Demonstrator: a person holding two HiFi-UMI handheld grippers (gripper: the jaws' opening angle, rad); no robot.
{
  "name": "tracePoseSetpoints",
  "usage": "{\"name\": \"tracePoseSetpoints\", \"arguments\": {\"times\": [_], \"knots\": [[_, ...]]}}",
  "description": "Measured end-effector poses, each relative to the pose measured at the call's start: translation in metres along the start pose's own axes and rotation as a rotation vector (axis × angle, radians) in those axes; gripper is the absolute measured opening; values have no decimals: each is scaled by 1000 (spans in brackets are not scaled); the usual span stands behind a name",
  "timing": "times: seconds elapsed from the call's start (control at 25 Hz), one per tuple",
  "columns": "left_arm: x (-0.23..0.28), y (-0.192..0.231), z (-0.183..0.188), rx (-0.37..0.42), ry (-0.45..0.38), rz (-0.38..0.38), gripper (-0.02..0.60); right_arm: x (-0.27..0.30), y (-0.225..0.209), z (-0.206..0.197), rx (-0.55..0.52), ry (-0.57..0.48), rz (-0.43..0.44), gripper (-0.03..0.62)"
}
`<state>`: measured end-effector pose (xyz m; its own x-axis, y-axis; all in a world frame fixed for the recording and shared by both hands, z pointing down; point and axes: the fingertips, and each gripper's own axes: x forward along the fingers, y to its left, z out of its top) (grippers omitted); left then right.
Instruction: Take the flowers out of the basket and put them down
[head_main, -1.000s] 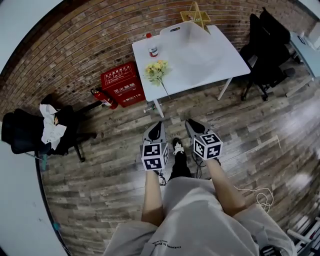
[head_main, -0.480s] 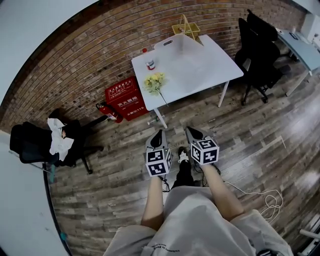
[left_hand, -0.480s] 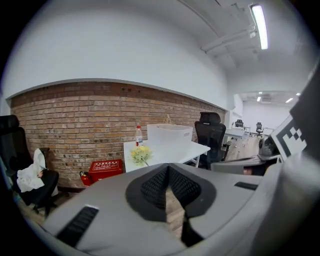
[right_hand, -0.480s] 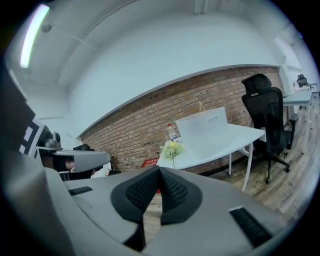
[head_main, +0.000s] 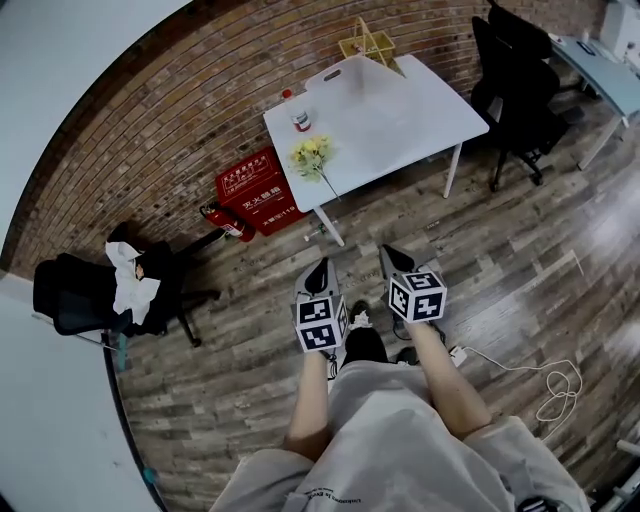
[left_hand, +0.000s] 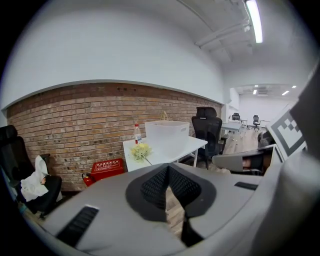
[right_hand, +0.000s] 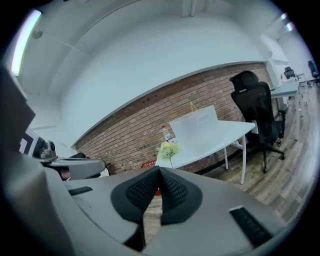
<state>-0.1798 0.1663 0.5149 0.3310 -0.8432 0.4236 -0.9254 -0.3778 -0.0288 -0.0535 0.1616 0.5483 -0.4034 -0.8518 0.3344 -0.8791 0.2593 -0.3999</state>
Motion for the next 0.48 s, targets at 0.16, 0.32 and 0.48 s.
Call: {"name": "tracePoseSetpoints", "arguments": {"times": [0.16,0.32,0.48], "knots": [[14,-6,-5,1,0,-28,25,3,-9,0,3,-7,-32,2],[36,-17,-3,41,4,-107,25,17,-20,4,34,-20,-69,2],[52,-3,4,55,15,-151,25,37,-10,8,45,-24,-72,3]]}}
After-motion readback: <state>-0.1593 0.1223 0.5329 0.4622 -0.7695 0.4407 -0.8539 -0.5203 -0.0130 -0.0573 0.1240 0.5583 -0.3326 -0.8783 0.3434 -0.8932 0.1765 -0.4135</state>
